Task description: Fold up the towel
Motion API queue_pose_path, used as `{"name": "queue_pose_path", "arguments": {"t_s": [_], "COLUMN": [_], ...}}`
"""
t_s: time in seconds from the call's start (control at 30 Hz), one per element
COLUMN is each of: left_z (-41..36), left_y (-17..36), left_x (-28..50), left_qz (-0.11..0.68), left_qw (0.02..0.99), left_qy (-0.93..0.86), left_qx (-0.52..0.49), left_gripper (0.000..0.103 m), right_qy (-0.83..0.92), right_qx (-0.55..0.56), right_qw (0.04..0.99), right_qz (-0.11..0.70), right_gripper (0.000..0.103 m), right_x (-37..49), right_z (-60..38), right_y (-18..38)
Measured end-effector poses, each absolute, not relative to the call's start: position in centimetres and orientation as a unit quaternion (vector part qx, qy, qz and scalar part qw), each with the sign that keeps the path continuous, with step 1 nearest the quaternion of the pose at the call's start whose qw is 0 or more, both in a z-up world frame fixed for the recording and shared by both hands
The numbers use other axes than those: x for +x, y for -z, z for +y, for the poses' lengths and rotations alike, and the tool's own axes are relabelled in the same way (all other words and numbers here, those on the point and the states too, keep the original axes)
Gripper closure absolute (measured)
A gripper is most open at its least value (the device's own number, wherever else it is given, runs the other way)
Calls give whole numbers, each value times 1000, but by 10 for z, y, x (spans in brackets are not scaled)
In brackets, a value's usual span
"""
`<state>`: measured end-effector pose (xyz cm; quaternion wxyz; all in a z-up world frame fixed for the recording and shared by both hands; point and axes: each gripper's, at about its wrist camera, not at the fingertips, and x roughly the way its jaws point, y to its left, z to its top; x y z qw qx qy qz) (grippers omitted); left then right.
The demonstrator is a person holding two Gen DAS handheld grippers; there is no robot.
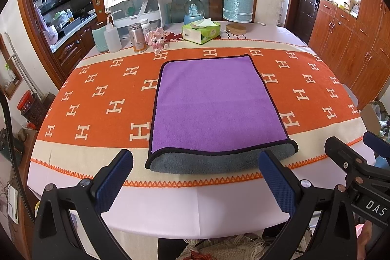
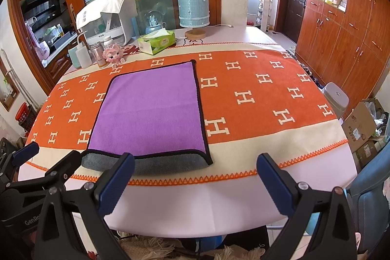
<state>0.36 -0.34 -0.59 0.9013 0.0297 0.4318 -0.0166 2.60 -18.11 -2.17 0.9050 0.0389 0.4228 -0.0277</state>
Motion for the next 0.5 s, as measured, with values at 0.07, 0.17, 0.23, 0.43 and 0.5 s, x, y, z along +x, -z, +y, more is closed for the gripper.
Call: {"name": "queue_pose_path", "arguments": {"t_s": [0.07, 0.17, 0.23, 0.43, 0.5], "left_z": [-3, -3, -3, -3, -2], "left_y": [6, 6, 5, 5, 5], "left_x": [4, 4, 3, 3, 3], "left_qz": [432, 432, 433, 432, 433], "left_qw": [901, 901, 901, 901, 901], "left_qy": [17, 16, 17, 16, 17], "left_qx": [29, 29, 28, 29, 28], "left_gripper": [1, 1, 1, 1, 1], "right_qy": [27, 28, 28, 28, 28], "right_qx": [39, 39, 36, 37, 36], "right_qw": [906, 907, 907, 907, 907], "right_qz": [422, 419, 418, 418, 418], "right_gripper": [2, 2, 2, 2, 2], "right_x": [26, 26, 25, 25, 24], "right_z": [-183, -182, -181, -180, -180], "right_y": [20, 21, 14, 16, 16]}}
